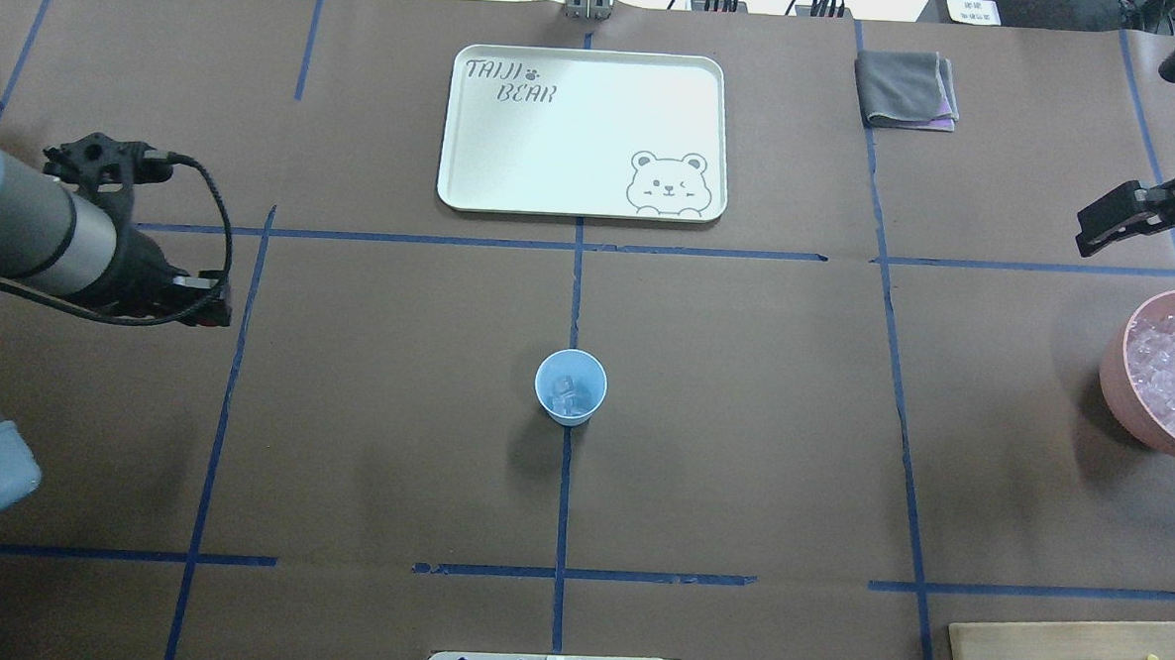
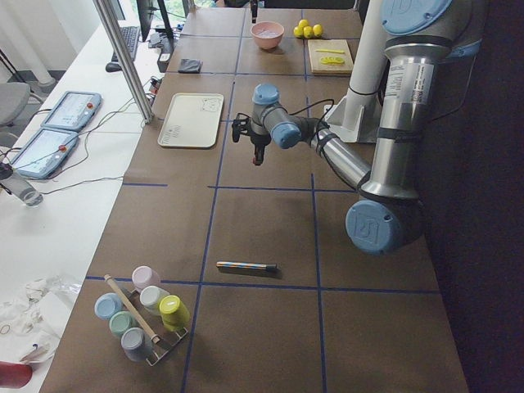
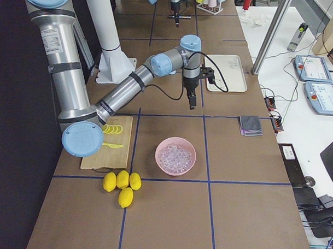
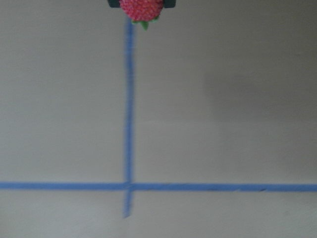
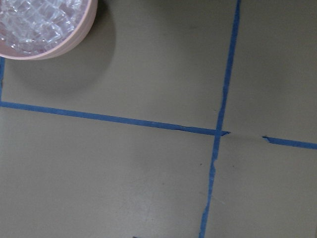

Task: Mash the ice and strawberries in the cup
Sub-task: 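Carry the strawberry with the left gripper over the blue cup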

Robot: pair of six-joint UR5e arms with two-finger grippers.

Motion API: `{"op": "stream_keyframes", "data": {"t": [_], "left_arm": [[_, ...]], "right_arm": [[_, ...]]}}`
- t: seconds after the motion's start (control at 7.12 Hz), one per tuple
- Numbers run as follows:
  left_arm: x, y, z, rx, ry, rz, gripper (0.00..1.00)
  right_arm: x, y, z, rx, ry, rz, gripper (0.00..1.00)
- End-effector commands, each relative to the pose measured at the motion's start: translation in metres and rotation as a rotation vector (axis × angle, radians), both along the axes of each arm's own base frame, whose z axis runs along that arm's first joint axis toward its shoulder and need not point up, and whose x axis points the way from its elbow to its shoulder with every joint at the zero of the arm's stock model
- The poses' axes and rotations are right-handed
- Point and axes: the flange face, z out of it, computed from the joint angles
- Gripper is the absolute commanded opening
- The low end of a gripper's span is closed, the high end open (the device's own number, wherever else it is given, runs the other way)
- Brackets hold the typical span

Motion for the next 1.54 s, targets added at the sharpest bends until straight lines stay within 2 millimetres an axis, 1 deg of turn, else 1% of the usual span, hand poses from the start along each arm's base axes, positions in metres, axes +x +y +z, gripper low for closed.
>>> {"op": "stream_keyframes", "data": {"t": [0.0, 0.14, 0.28, 0.42, 0.56, 0.7, 0.84, 0.98, 1.12, 1.26, 1.4], "left_arm": [[0.078, 0.021, -0.109, -0.075, 0.067, 0.023, 0.02], [0.105, 0.023, -0.135, -0.116, 0.100, 0.004, 0.02], [0.124, 0.021, -0.157, -0.131, 0.120, 0.001, 0.02], [0.148, 0.023, -0.176, -0.132, 0.130, 0.021, 0.02], [0.169, 0.013, -0.195, -0.156, 0.133, 0.006, 0.01], [0.187, 0.014, -0.205, -0.138, 0.136, 0.006, 0.01], [0.213, 0.016, -0.196, -0.105, 0.138, -0.007, 0.01], [0.229, 0.009, -0.190, -0.104, 0.149, -0.018, 0.01], [0.235, 0.009, -0.192, -0.105, 0.152, -0.015, 0.01], [0.239, 0.014, -0.196, -0.106, 0.154, -0.007, 0.01], [0.241, 0.016, -0.195, -0.106, 0.153, -0.003, 0.01]], "right_arm": [[0.052, -0.008, 0.076, 0.043, -0.022, -0.015, 0.99], [0.075, -0.003, 0.109, 0.042, -0.018, -0.033, 0.99], [0.099, -0.004, 0.134, 0.046, -0.025, -0.041, 0.99], [0.112, 0.003, 0.159, 0.047, -0.030, -0.051, 0.99], [0.118, 0.009, 0.180, 0.058, -0.032, -0.041, 0.99], [0.126, 0.015, 0.201, 0.072, -0.034, -0.028, 0.99], [0.128, 0.015, 0.213, 0.060, -0.054, -0.023, 0.99], [0.129, 0.015, 0.213, 0.056, -0.058, -0.019, 0.99], [0.131, 0.014, 0.213, 0.057, -0.058, -0.015, 0.99], [0.131, 0.014, 0.213, 0.057, -0.058, -0.013, 0.99], [0.131, 0.014, 0.212, 0.057, -0.060, -0.013, 0.99]]}}
